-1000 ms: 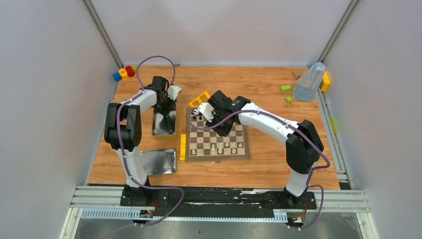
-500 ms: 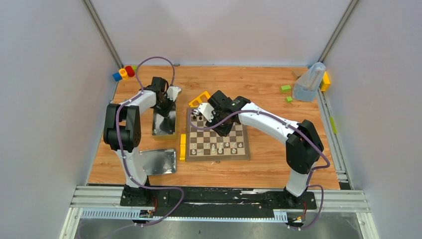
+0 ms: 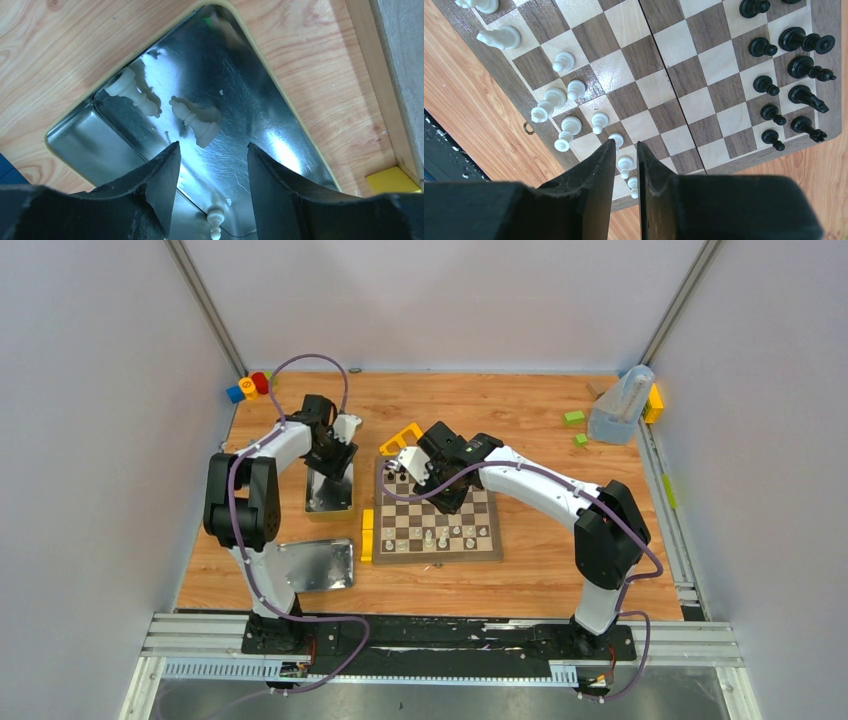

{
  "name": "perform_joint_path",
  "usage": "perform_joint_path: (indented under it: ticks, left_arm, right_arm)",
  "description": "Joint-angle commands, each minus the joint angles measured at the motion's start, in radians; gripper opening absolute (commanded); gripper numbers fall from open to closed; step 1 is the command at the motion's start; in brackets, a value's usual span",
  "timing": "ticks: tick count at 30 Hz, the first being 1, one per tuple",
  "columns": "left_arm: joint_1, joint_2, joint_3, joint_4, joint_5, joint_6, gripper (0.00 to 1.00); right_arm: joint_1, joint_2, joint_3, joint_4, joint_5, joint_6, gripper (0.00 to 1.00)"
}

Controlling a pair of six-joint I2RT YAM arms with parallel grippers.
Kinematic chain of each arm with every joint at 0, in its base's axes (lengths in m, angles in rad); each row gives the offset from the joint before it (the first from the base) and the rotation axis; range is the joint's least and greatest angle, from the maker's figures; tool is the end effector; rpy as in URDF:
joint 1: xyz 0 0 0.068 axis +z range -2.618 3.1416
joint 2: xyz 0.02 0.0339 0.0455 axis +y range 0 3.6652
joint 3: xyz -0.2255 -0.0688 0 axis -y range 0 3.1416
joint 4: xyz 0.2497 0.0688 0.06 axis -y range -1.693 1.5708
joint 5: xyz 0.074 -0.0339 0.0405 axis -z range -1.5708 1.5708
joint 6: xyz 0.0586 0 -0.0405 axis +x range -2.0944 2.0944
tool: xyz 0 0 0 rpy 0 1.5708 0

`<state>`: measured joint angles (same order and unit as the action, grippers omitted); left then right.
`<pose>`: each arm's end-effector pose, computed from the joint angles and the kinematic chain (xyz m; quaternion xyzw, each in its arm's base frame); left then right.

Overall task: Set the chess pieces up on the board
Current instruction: Pick up the chess piece from the storage box.

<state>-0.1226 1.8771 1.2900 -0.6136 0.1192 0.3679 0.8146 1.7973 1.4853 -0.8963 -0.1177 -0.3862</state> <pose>0.3733 -0.0530 0.1169 0.2489 0.9492 -0.0356 0.1894 0.2513 0.2765 0.1901 -0.5635 0.8042 0.0948 0.1635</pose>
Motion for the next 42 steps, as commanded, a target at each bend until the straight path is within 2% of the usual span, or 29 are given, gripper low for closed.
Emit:
perform_joint_path:
  ticks: [1,15,24,30,36,42]
  left_arm:
    - [0.003,-0.021,0.073,-0.036,-0.017,-0.080,0.60]
    - [0.003,0.061,0.104,-0.036,-0.017,-0.138,0.54]
    - [0.003,0.067,0.087,-0.012,-0.039,-0.144,0.52]
    - [0.003,0.060,0.073,-0.011,-0.020,-0.146,0.47]
    - [0.003,0.051,0.067,-0.012,0.015,-0.197,0.55]
    - [0.003,0.072,0.081,0.007,-0.015,-0.229,0.57]
  right_arm:
    - [-0.005,0.007,-0.002,0.022,-0.008,0.015,0.23]
    - [-0.004,0.017,0.000,0.020,-0.012,0.015,0.23]
    - [-0.004,0.018,-0.006,0.019,-0.010,0.012,0.23]
    - [-0.004,0.022,-0.004,0.019,-0.010,0.012,0.23]
    - [-0.003,0.024,-0.002,0.019,-0.013,0.012,0.23]
    - [-0.003,0.030,0.001,0.017,-0.018,0.013,0.23]
